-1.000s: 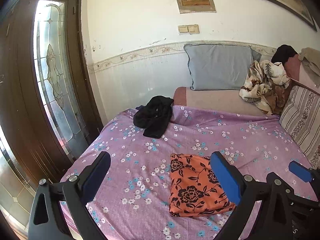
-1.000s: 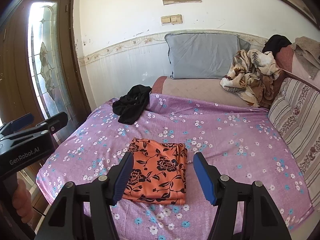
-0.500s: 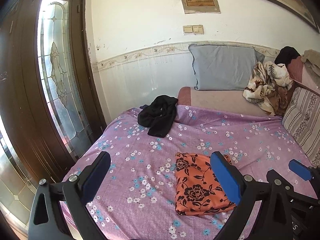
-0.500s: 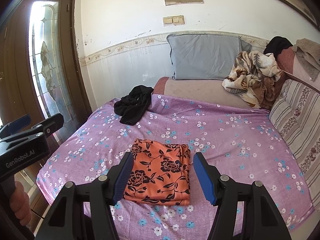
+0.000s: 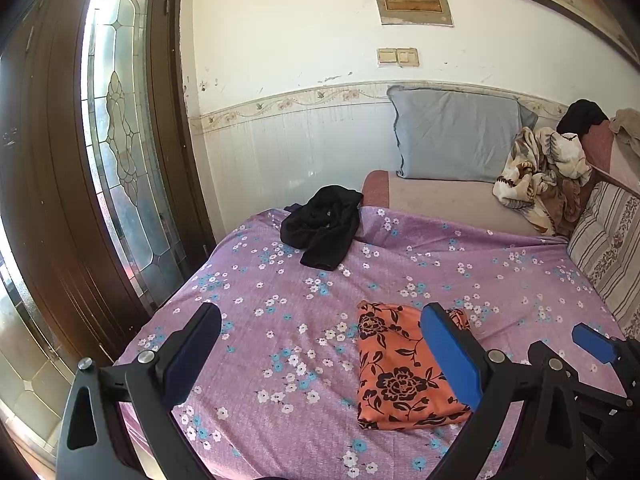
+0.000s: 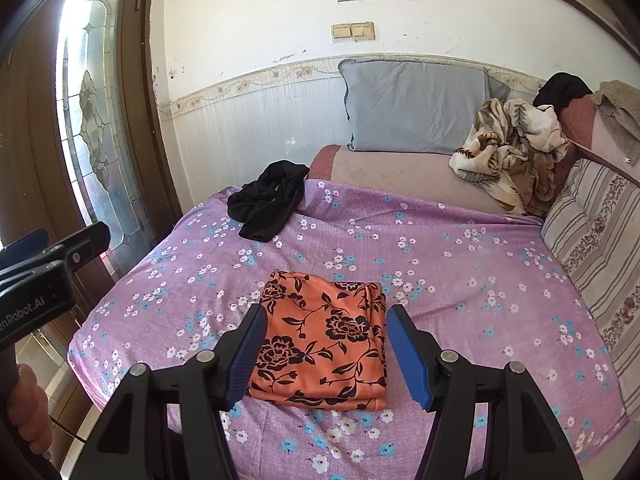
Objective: Fold small clothes
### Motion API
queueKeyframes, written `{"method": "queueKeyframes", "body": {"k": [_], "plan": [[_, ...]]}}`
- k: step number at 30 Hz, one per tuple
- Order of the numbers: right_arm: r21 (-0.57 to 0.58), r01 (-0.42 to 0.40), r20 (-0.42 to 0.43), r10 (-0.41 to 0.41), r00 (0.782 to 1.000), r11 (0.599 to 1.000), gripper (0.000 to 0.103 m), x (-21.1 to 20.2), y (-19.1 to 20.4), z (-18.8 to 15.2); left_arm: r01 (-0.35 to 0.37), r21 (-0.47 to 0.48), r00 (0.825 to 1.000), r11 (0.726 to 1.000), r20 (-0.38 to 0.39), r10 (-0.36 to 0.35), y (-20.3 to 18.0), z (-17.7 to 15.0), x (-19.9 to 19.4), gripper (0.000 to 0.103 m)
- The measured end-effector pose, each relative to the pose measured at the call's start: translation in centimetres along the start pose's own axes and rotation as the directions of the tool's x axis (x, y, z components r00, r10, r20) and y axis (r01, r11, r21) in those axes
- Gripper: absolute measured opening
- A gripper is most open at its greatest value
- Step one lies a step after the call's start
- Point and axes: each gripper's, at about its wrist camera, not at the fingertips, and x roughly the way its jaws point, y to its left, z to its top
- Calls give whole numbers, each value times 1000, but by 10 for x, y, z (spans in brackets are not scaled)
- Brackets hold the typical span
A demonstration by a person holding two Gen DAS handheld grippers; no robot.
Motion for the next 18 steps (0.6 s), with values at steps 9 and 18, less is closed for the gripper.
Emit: {"method": "queueKeyframes", "body": {"k": [9,18], "plan": [[-4,3,-22,-3,1000,1000,66,14,1,-1,9,1,1000,1000,-22,-9,-1,-4,13,100],[24,-14,-49,15,999,1000,66,40,-15,4,91,-19,994,996,-53,-92,-2,-2,44,100]]}}
